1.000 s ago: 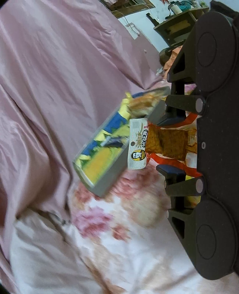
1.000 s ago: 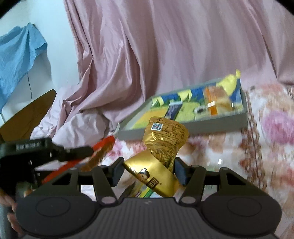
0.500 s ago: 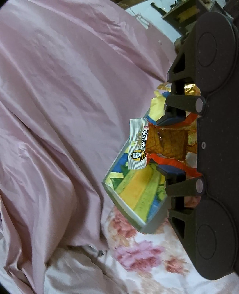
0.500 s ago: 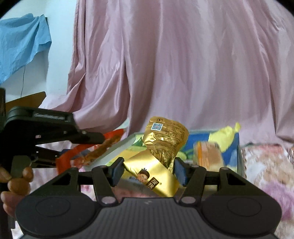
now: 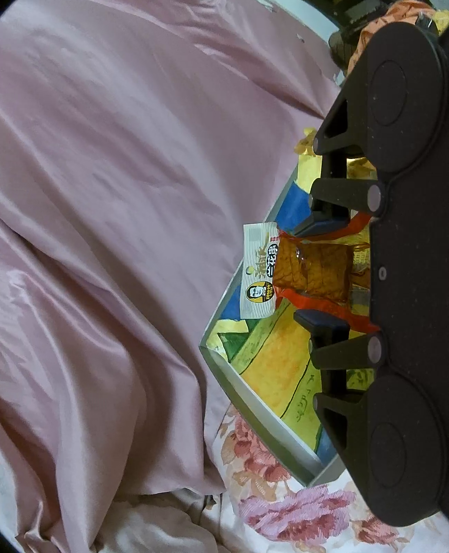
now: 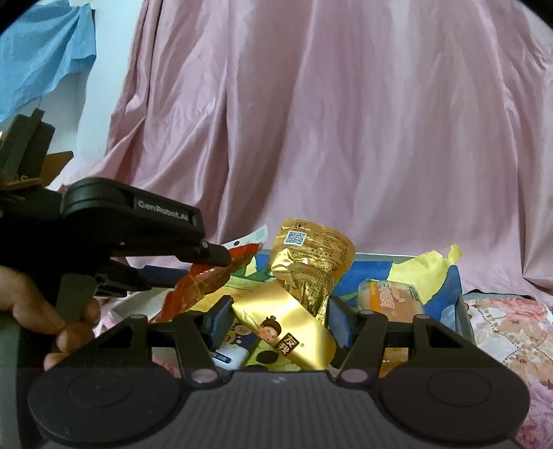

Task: Organize snacks
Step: 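Open both tools to drop the packet and pouch into the gray box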

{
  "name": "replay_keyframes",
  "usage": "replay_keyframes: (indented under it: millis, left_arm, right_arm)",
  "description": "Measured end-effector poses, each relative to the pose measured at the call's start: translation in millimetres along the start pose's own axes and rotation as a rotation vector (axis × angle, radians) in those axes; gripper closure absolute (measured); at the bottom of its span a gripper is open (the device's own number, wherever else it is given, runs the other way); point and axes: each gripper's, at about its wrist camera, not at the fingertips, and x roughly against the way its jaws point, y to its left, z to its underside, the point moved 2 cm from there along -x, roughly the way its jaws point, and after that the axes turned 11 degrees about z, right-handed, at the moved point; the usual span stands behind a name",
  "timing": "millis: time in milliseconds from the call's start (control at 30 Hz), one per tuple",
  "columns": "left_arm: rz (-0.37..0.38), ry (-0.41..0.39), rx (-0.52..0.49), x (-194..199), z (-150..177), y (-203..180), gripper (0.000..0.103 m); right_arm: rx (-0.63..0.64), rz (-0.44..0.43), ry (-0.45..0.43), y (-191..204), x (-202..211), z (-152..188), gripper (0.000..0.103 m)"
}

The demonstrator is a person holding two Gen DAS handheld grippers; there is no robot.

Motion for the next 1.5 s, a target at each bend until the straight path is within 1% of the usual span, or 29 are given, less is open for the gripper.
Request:
replay_keyframes:
  millis: [233,533,667,733,800,867,900,933,1000,1067,1133,1233,1333,1500]
  left_arm:
    - [-0.035,0.011,-0.006,-15.6,5.2,1.9,0.056]
    - [-0.064,0.011,-0.031,-24.6,7.7,1.1,0.054]
    - [-0.069,0.009,-0.037,-23.5,8.9,-0.3,0.046]
    - [-0.073,-0.005,-0.042,-21.1,8.3,-0.1,0.043]
    - [-0.083,-0.029,-0.031,-18.2,6.9,0.4,0.029]
    - [-0.094,-0.045,-0.042,-13.5,6.0,-1.0,0.022]
    - [-0.094,-0.051,-0.047,-11.0,5.5,-1.9,0.018]
    - [-0.094,-0.056,-0.050,-8.2,4.9,-2.5,0.017]
    - [-0.100,-0.065,-0.057,-3.2,3.7,-4.4,0.008]
    - [-0.105,-0.078,-0.064,2.1,2.6,-5.9,0.005]
    - [-0.103,-0.081,-0.072,7.9,1.4,-7.1,0.004]
    - [-0.106,-0.087,-0.081,16.0,-0.2,-8.2,0.001]
    - [-0.105,-0.096,-0.089,24.8,-1.1,-9.0,0.001]
    - [-0.112,-0.114,-0.116,41.2,-0.9,-10.8,0.001]
  right_arm:
    - [0.001,0.014,0.032,-2.2,-10.8,4.0,0.040]
    - [0.038,0.022,0.035,1.8,-12.4,6.3,0.039]
    - [0.052,0.028,0.033,3.0,-12.3,6.6,0.036]
    - [0.055,0.029,0.029,3.5,-11.7,6.6,0.035]
    - [0.057,0.028,0.023,3.9,-10.4,6.7,0.033]
    - [0.060,0.027,0.016,3.7,-8.9,6.6,0.025]
    - [0.060,0.025,0.009,3.8,-7.6,6.2,0.024]
    - [0.061,0.024,0.002,4.1,-6.3,5.8,0.022]
    - [0.073,0.025,-0.013,5.9,-3.6,4.7,0.020]
    - [0.085,0.032,-0.029,7.7,-0.8,4.0,0.015]
    - [0.088,0.036,-0.040,8.3,0.9,2.8,0.013]
    - [0.076,0.014,-0.053,8.2,5.0,1.2,0.009]
    - [0.066,-0.004,-0.081,9.0,11.5,-1.2,0.005]
    - [0.048,-0.019,-0.112,8.6,21.0,-5.1,0.002]
